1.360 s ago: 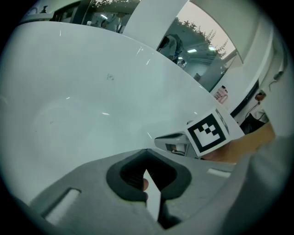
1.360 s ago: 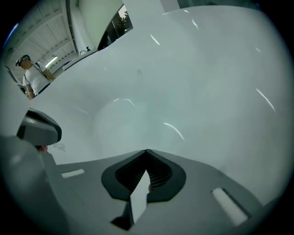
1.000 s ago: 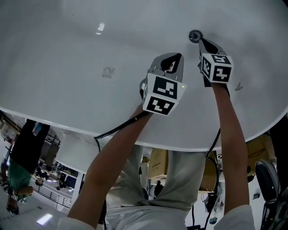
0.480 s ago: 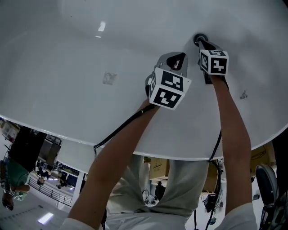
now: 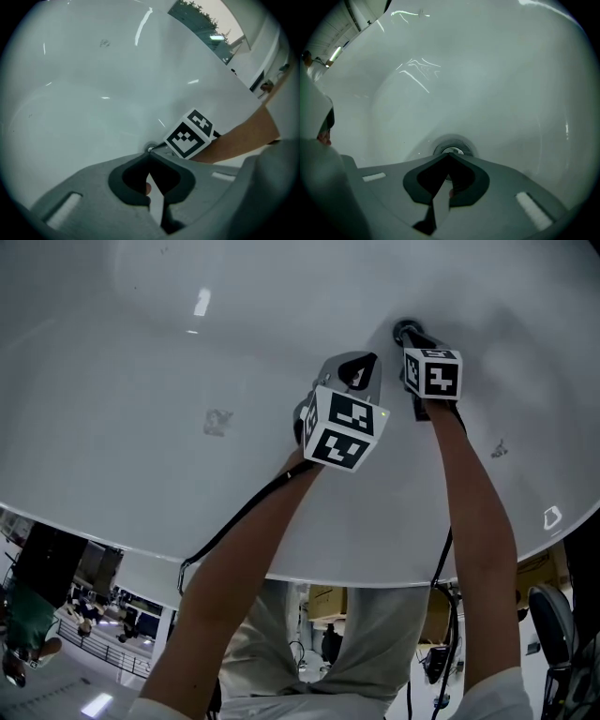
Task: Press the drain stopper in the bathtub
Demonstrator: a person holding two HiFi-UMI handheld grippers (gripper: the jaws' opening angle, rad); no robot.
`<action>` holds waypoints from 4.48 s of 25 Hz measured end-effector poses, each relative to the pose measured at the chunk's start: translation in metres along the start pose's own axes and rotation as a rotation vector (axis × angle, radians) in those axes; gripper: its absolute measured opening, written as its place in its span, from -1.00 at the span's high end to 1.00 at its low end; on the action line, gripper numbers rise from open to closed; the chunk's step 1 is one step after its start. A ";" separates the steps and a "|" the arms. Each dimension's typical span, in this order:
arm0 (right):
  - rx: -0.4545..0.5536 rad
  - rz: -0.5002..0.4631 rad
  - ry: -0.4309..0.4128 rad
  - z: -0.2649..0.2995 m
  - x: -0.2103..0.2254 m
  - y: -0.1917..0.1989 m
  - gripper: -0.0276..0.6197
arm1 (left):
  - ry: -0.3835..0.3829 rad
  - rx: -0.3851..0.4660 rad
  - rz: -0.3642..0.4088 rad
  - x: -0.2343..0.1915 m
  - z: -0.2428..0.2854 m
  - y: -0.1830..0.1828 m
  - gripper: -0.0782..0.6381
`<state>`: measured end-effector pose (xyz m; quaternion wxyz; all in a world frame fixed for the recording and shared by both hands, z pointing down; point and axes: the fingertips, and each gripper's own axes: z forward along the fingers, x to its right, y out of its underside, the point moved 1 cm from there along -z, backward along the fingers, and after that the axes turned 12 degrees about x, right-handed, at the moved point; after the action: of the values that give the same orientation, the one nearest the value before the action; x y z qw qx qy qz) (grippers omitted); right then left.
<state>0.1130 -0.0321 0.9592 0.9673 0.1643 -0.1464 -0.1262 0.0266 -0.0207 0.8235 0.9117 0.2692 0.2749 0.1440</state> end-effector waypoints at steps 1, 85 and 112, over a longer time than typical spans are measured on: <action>-0.004 -0.002 0.006 0.001 0.000 0.001 0.91 | -0.001 -0.002 -0.001 0.000 0.000 0.000 0.78; 0.836 -0.088 -0.250 -0.770 -0.247 -0.236 0.91 | 0.080 0.442 0.189 0.329 -0.527 -0.342 0.79; 0.914 -0.016 -0.301 -0.912 -0.292 -0.233 0.91 | 0.159 0.521 0.270 0.414 -0.630 -0.372 0.78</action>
<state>0.0938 0.0964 -0.0178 0.7631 0.5536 -0.3240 -0.0788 0.0387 0.1055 -0.0073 0.7602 0.5159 0.3348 0.2092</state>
